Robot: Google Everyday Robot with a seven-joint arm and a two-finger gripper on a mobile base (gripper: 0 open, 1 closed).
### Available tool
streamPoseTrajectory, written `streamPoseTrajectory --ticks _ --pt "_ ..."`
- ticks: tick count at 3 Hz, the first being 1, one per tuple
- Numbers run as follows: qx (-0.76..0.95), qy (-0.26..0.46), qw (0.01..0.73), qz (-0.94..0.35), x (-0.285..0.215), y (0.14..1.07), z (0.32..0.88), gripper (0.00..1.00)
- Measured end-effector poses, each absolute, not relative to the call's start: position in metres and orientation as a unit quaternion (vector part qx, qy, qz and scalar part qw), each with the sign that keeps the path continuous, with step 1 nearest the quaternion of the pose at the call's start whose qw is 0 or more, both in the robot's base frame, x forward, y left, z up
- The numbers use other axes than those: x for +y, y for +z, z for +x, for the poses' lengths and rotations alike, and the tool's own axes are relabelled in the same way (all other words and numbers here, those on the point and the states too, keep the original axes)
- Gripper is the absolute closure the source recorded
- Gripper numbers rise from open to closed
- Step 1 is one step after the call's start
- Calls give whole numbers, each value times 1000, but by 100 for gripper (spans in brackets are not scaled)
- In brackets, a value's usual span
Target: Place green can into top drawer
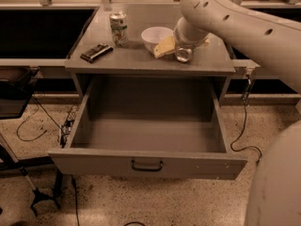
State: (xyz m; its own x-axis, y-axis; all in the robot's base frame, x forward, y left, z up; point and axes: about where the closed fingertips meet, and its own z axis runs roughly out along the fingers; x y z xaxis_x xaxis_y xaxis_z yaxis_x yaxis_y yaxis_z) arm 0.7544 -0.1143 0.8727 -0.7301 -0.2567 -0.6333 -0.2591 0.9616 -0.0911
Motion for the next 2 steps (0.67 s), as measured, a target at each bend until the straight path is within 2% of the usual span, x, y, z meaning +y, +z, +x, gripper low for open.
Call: streamPoseTrajectory --ticks 2 --pt "931 -47 345 -107 -113 863 776 0"
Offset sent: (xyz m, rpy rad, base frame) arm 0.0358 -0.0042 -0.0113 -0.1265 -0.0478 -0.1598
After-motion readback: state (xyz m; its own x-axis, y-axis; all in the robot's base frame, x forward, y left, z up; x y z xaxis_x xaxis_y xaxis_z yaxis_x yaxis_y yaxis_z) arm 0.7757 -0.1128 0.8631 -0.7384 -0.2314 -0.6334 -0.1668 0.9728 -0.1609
